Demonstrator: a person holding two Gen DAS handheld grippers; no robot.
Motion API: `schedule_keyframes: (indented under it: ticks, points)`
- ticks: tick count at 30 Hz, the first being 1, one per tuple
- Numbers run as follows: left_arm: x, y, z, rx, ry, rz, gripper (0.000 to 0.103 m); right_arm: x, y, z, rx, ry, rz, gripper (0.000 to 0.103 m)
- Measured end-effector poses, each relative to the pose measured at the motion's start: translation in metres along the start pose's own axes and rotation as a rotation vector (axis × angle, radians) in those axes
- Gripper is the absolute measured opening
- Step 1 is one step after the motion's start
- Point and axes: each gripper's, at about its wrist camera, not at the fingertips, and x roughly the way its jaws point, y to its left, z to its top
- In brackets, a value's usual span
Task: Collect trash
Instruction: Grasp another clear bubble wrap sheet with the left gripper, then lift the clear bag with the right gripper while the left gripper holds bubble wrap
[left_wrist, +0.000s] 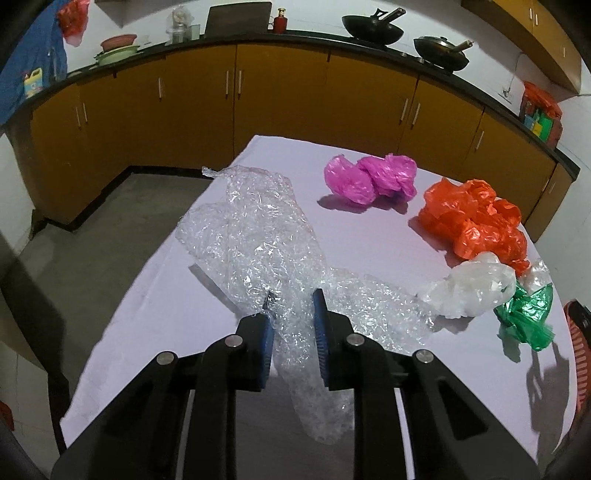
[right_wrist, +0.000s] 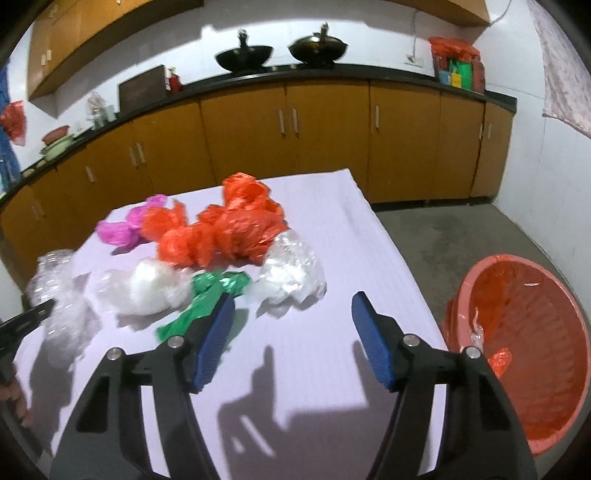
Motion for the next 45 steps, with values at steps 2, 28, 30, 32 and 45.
schedule_keyframes:
  ticks: [2,28,30,32,45]
  points:
    - [0.000,0.002,0.002,0.009,-0.006,0.003,0.021,0.016,-0.006,0.009,0.051,0.016,-0.006,0.064]
    - [-0.007,-0.016,0.020,0.037,-0.054,-0.039,0.021,0.071,-0.006,0.020,0.040,0.153,0.012,0.017]
    - [-0.011,-0.020,0.021,0.043,-0.063,-0.050,0.021,0.063,-0.009,0.018,0.045,0.143,0.016,0.016]
    - [-0.016,-0.026,0.022,0.050,-0.073,-0.064,0.021,0.054,-0.014,0.017,0.053,0.132,0.021,0.015]
    - [-0.056,-0.085,0.017,0.127,-0.131,-0.178,0.021,-0.027,-0.054,0.013,0.111,0.016,0.030,0.014]
